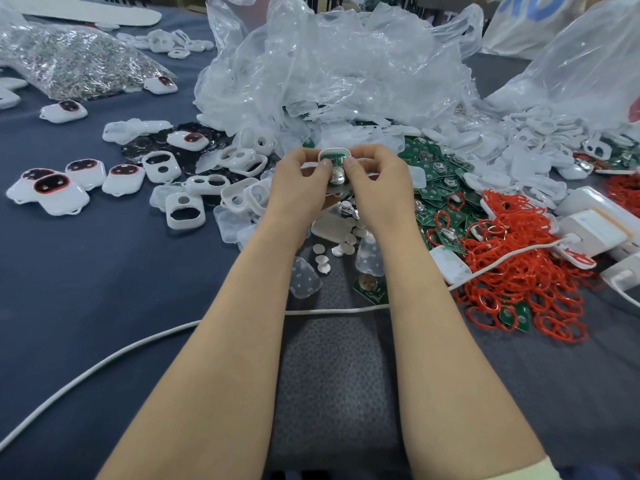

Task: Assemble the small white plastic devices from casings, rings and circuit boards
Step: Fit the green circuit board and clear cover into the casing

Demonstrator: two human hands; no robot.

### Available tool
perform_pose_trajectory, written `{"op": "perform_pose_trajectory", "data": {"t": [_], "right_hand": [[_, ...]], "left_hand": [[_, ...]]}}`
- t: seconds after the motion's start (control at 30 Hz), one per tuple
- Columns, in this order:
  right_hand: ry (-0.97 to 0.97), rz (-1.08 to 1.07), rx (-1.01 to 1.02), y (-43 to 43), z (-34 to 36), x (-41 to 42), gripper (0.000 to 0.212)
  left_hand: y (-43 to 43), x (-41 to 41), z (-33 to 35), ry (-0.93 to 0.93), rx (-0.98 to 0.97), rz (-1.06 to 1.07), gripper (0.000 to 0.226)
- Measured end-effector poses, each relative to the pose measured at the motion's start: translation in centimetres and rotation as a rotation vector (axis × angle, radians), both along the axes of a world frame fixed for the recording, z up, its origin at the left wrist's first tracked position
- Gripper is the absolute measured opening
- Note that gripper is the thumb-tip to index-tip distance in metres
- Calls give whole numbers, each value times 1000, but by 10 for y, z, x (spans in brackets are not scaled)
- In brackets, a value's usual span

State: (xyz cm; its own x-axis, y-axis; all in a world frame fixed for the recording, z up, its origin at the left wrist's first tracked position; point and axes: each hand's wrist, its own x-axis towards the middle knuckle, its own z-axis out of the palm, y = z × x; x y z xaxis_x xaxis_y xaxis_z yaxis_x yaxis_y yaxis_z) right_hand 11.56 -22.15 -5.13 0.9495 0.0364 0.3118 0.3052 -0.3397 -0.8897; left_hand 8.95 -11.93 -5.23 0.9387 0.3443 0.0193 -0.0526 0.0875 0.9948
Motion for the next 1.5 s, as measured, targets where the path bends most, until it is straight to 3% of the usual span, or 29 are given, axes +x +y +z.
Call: {"op": "perform_pose_trajectory", "data": {"t": [0.27, 0.4, 0.57, 0.93, 1.0, 1.13, 1.27, 1.33, 1.43, 1.5], "right_hand": [[34, 8, -9, -2, 2, 0, 4], [-90, -46, -124, -5, 4, -3, 13], [-134, 14, -287, -5, 8, -7, 27], [-185, 55, -375, -1, 7, -9, 13], [-196, 52, -384, -1, 7, -9, 20], [-165, 75, -309, -1, 7, -11, 36], [-59, 133, -269, -5, 11, -9, 13], [11, 129, -98, -9, 15, -8, 9], [100, 53, 330, -18, 18, -4, 15], [162, -9, 481, -19, 17, -1, 14]], "left_hand": [[0, 1, 4, 38, -140, 0, 15], [0, 2, 5, 71, -210, -24, 20], [2, 2, 3, 61, -204, -22, 21], [4, 6, 1, 76, -139, 43, 23], [3, 5, 2, 74, -137, 41, 21], [2, 4, 1, 65, -125, 41, 17], [3, 4, 2, 88, -130, 47, 17], [2, 3, 4, 103, -171, 52, 18], [2, 2, 4, 92, -179, 69, 19], [2, 3, 3, 86, -145, 72, 13]]}}
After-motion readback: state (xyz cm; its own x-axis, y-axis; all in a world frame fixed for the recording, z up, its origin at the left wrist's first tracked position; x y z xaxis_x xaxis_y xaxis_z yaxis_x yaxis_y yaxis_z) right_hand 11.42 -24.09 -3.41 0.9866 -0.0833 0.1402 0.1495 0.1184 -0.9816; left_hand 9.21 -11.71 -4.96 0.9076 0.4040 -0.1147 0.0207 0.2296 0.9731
